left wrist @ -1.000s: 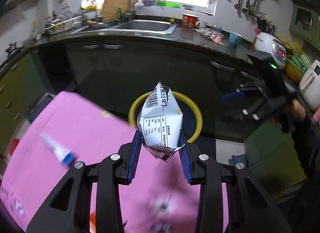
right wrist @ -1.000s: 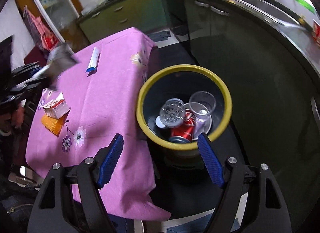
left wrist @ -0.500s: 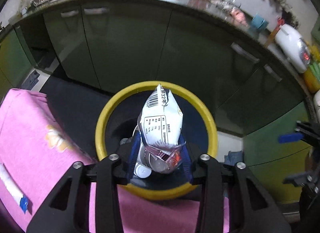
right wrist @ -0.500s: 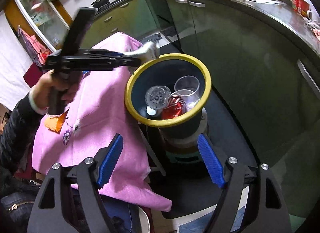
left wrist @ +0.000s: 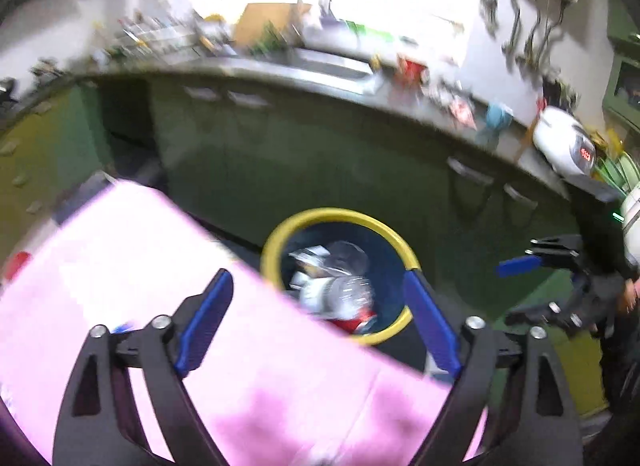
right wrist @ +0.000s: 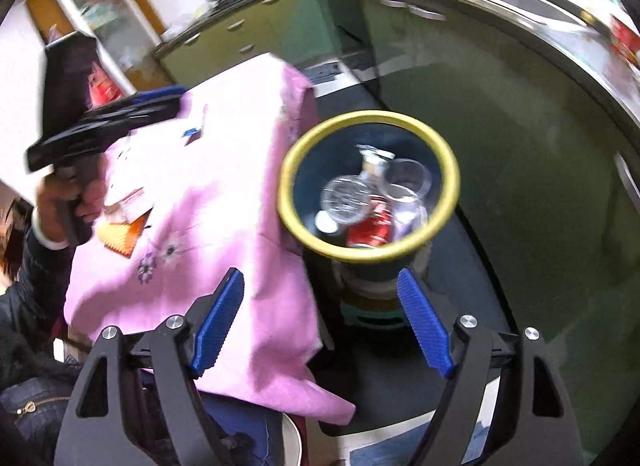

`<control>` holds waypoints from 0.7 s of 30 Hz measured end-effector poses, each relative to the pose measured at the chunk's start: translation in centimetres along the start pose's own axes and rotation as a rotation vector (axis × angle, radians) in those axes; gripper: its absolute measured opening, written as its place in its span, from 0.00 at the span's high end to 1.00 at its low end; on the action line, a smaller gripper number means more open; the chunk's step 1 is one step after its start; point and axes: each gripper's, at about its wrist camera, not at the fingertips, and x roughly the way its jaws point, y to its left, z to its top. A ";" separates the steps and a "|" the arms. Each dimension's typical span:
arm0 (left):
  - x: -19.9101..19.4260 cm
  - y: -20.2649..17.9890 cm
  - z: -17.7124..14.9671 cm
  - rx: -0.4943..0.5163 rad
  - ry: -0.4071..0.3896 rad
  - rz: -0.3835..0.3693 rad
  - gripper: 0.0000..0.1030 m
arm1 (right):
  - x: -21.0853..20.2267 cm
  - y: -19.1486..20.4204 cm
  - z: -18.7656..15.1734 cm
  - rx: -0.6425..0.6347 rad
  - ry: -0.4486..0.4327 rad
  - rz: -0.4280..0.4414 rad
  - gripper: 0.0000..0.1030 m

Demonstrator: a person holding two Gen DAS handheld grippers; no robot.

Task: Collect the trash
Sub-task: 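Grasp the red-and-white milk carton with the right gripper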

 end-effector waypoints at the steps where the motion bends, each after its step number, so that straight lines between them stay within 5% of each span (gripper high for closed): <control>1: -2.9 1.1 -1.4 0.001 -0.051 0.052 0.14 | 0.4 0.7 0.4 -0.024 0.005 0.005 0.24; 7: -12.7 7.3 -7.7 -0.013 -0.189 0.375 0.12 | 4.2 8.3 4.2 -0.239 0.033 0.073 0.23; 13: -17.7 15.1 -13.3 -0.165 -0.240 0.558 0.12 | 8.2 18.0 6.8 -0.515 0.088 0.179 0.23; 16: -18.2 17.6 -15.6 -0.204 -0.261 0.617 0.12 | 10.7 23.2 7.4 -0.660 0.146 0.256 0.19; 21: -17.5 19.1 -16.8 -0.244 -0.231 0.607 0.12 | 16.3 28.8 9.0 -0.807 0.322 0.391 0.18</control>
